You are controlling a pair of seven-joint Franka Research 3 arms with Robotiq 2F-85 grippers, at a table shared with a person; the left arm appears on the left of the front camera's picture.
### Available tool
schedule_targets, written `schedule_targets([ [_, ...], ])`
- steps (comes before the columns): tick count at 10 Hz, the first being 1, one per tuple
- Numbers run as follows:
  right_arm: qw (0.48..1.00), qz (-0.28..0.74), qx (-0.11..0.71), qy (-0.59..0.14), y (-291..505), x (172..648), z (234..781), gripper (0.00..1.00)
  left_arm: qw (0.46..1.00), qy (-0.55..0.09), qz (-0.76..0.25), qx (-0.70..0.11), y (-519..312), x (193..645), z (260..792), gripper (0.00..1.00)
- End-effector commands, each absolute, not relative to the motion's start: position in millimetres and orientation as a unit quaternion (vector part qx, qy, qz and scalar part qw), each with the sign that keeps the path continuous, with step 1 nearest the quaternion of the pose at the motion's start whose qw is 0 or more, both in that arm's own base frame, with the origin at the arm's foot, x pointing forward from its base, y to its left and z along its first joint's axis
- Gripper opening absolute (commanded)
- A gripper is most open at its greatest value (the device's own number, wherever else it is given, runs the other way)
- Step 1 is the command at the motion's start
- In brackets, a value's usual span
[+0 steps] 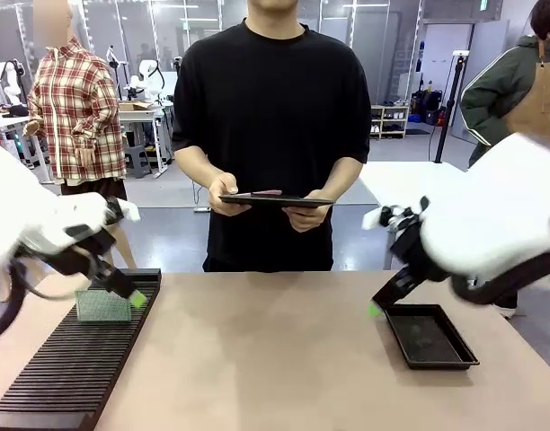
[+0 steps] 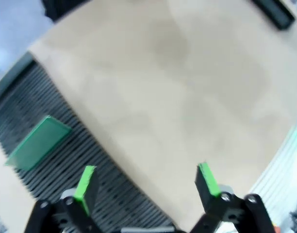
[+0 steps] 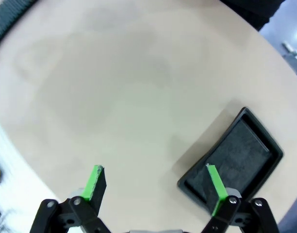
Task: Inspect the PCB.
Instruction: Pick up the Blank PCB and present it to the human.
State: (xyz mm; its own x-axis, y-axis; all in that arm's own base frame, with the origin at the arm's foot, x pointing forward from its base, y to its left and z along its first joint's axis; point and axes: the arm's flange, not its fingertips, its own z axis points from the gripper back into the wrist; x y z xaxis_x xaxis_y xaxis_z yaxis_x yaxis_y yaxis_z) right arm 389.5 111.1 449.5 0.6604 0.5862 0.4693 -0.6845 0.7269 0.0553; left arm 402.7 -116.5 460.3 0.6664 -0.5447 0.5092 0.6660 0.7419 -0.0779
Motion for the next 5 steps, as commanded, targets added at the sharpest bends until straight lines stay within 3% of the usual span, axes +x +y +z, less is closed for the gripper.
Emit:
schedule_targets([
  [1, 0.899, 0.35, 0.187, -0.188, 62, 379, 488, 1.0, 0.898, -0.197, -0.332, -0.212, -65, 395, 505, 1.0],
  [5, 0.865, 0.227, 0.373, -0.247, -30, 320, 521, 1.0, 0.874, -0.251, -0.245, -0.336, 27, 348, 542, 1.0],
])
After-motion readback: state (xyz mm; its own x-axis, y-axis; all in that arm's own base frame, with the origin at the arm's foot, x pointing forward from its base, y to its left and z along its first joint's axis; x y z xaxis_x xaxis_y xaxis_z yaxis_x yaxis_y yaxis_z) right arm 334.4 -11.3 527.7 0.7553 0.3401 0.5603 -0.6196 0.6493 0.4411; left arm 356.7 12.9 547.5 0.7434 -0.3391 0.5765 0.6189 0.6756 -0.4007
